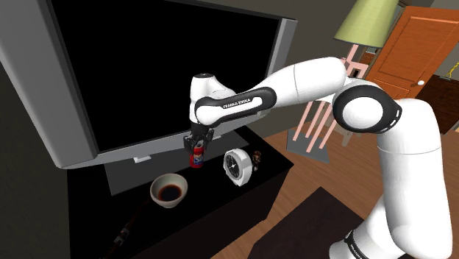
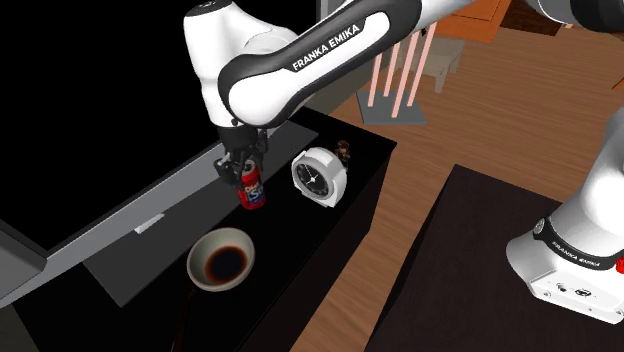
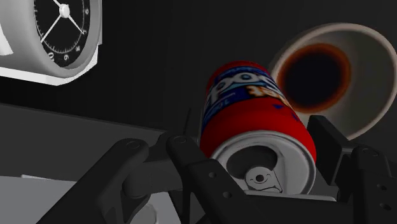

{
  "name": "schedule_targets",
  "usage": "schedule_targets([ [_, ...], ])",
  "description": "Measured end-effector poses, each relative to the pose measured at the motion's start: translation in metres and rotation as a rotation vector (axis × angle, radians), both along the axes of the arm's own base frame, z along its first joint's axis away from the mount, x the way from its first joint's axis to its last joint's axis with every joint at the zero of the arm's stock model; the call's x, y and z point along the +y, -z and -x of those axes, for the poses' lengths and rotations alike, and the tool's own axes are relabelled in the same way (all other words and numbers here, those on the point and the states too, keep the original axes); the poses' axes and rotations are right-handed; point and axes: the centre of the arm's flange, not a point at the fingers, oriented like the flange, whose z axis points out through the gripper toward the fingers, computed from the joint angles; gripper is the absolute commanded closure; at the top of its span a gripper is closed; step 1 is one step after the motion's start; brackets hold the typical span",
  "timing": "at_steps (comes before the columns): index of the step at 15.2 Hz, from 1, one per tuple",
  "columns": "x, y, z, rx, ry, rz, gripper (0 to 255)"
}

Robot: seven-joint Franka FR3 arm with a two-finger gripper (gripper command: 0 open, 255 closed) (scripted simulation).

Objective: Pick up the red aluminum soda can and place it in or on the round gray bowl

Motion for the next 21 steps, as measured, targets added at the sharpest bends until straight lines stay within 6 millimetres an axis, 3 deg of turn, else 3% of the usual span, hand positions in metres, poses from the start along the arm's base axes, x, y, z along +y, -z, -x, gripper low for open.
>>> schedule_targets([
  [10, 0.126, -0.013, -0.003, 0.0, 0.0, -0.001, 255],
  [21, 0.132, 0.04, -0.002, 0.001, 0.001, 0.0, 255],
])
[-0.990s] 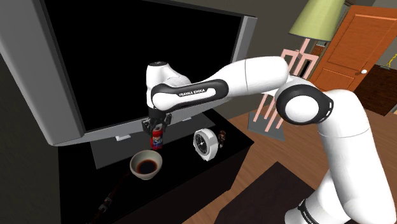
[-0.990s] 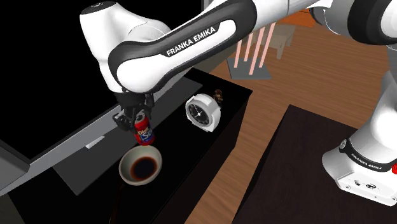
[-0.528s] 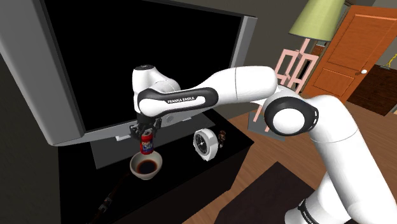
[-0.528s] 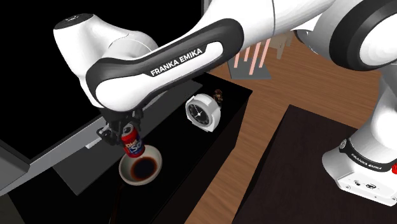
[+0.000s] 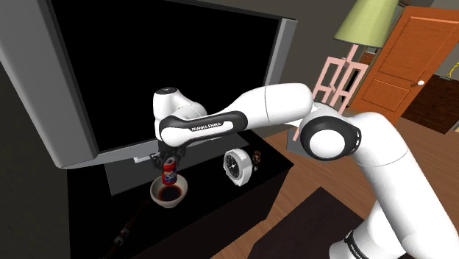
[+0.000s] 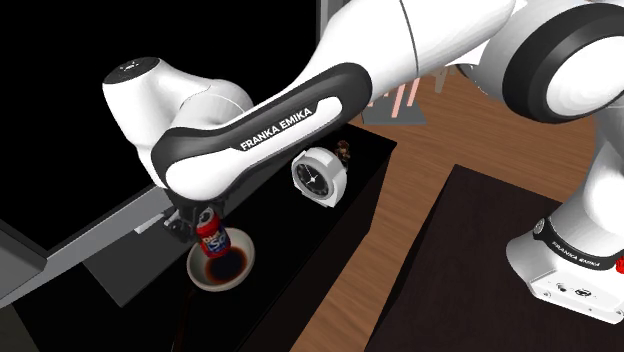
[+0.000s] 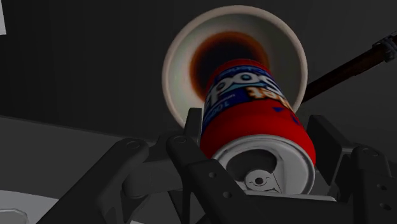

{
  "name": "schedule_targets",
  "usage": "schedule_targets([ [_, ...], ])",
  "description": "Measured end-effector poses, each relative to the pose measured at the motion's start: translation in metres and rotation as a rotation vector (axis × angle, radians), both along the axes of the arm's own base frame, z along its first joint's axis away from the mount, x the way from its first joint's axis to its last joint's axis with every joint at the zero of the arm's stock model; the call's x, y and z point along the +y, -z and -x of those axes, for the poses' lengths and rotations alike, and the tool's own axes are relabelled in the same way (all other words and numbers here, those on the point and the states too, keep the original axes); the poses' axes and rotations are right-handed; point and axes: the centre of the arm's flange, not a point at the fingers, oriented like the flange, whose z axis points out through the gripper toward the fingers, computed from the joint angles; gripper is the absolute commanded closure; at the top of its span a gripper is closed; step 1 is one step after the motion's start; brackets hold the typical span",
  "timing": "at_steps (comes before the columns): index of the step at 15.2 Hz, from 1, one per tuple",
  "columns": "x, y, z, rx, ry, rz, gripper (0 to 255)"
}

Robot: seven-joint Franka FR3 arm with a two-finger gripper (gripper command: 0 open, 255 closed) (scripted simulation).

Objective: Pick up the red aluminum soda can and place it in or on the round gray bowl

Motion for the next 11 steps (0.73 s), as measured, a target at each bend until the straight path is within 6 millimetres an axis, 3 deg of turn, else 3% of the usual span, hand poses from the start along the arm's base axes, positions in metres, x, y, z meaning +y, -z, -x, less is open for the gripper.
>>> schedule_targets([
  [8, 0.0, 0.042, 0.0, 0.0, 0.0, 0.0, 255],
  [11, -0.001, 0.048, 0.0, 0.0, 0.0, 0.0, 255],
])
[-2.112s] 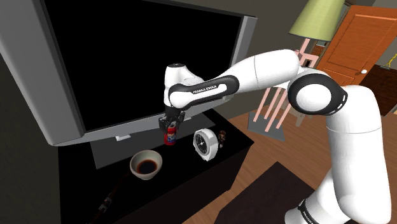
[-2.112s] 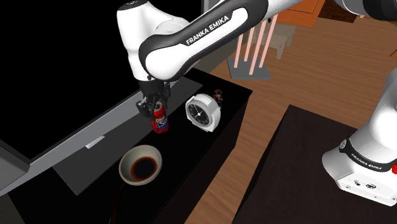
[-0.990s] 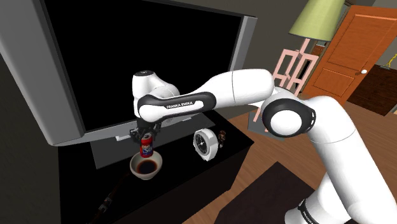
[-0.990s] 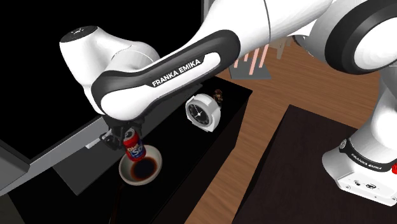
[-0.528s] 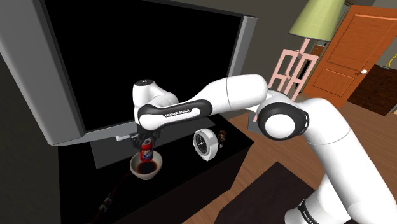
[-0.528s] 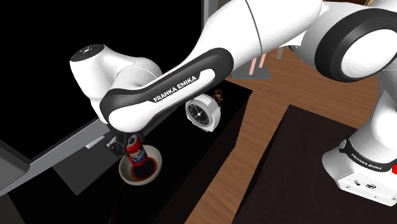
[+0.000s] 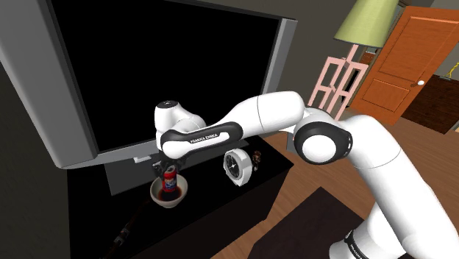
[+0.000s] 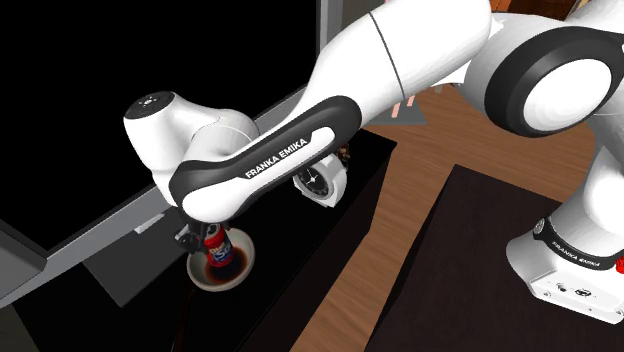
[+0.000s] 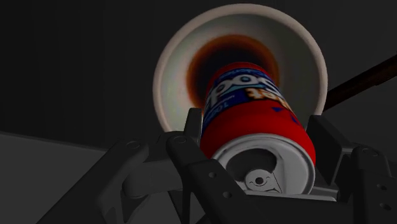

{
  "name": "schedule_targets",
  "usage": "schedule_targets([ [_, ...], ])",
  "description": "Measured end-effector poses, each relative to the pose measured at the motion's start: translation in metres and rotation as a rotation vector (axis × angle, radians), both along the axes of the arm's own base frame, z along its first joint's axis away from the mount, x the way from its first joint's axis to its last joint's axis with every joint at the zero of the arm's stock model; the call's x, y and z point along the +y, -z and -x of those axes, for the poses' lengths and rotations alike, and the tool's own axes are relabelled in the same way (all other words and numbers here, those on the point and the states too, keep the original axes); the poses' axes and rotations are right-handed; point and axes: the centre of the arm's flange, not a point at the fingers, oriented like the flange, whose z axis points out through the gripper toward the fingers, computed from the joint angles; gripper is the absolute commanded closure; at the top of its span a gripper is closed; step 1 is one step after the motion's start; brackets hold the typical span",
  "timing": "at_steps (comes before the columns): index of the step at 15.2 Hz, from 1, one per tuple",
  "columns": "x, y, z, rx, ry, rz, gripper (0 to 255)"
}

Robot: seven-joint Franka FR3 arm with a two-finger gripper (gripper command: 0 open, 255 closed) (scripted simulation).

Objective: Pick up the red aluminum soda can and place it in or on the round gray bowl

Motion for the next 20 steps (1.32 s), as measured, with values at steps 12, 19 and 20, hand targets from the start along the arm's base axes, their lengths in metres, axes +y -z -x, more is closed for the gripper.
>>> schedule_targets([
  [12, 0.0, -0.006, 0.0, -0.001, 0.0, 0.0, 0],
  [19, 0.0, -0.049, 0.0, -0.001, 0.0, -0.001, 0],
  [20, 0.0, -0.049, 0.0, -0.001, 0.0, -0.001, 0],
])
